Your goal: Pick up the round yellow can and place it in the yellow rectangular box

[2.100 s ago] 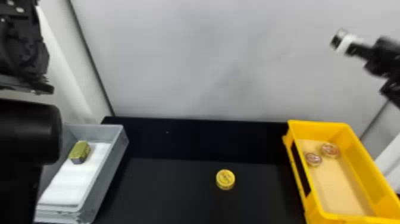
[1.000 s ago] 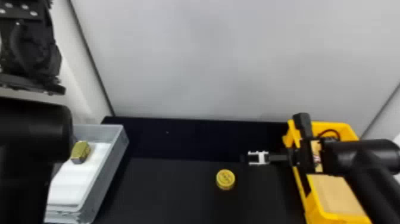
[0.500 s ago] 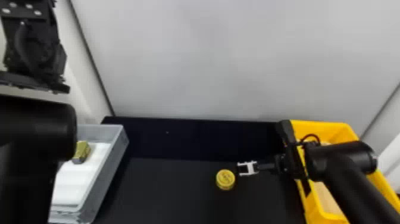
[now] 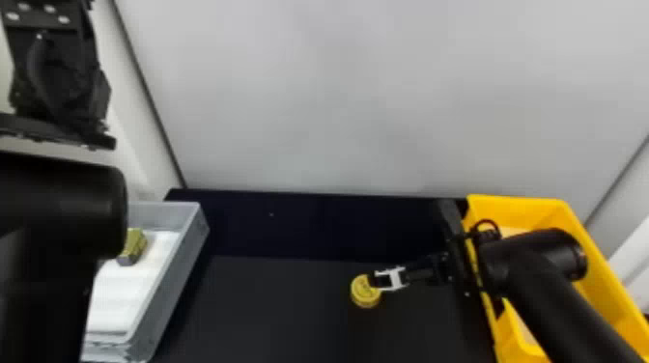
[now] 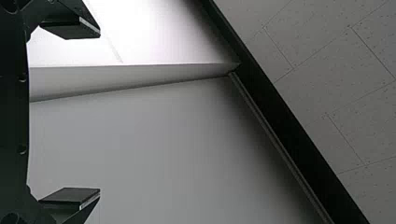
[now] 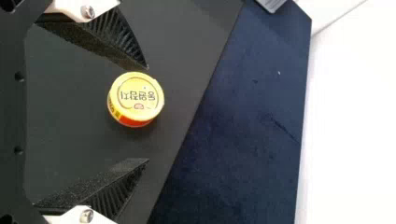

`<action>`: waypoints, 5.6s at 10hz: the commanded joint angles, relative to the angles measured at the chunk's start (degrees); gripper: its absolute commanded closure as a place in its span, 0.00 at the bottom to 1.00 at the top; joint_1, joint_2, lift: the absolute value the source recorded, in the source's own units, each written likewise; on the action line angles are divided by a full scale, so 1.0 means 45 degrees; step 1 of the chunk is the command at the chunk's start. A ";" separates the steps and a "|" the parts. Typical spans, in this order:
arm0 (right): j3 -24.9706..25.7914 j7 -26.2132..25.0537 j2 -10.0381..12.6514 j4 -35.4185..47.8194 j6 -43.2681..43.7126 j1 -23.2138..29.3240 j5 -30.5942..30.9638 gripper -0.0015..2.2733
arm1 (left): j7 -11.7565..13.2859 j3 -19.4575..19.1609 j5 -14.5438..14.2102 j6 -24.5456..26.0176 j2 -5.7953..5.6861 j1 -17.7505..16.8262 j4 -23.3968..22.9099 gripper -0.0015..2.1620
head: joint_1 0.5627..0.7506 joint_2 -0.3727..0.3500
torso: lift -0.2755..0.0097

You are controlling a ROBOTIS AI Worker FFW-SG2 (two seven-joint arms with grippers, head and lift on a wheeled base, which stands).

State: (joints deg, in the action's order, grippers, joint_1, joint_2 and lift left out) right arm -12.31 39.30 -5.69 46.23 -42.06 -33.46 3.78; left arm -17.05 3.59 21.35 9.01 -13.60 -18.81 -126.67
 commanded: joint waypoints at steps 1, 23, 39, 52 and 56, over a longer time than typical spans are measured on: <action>-0.0254 -0.0312 0.0250 -0.0469 0.0515 -0.0084 0.0040 0.03 | -0.0003 -0.0036 -0.0038 -0.0106 -0.0027 0.0000 0.0043 0.04 | 0.53 0.59 | 0.93; -0.2325 -0.0624 0.0757 -0.2266 0.1863 -0.0026 -0.0683 0.01 | -0.0003 0.0140 -0.0155 -0.0282 0.0012 -0.0157 0.0258 0.04 | 0.53 0.59 | 0.93; -0.1446 -0.0566 0.0484 -0.0645 0.2918 -0.0065 0.0235 0.00 | 0.0036 0.0238 -0.0194 -0.0126 -0.0085 -0.0196 0.0160 0.04 | 0.53 0.59 | 0.93; -0.2189 -0.1406 0.0406 -0.2559 0.3896 -0.0573 0.1388 0.00 | 0.0075 0.0238 -0.0214 -0.0126 -0.0125 -0.0254 0.0180 0.04 | 0.53 0.59 | 0.93; -0.2130 -0.1230 0.0406 -0.2696 0.3700 -0.0436 0.1603 0.00 | 0.0134 0.0257 -0.0214 -0.0087 -0.0125 -0.0332 0.0141 0.04 | 0.53 0.59 | 0.93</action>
State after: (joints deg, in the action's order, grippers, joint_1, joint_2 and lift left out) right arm -21.97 33.51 -3.87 34.27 -25.00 -35.71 10.62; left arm -16.48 4.76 20.39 8.58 -14.16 -20.21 -125.96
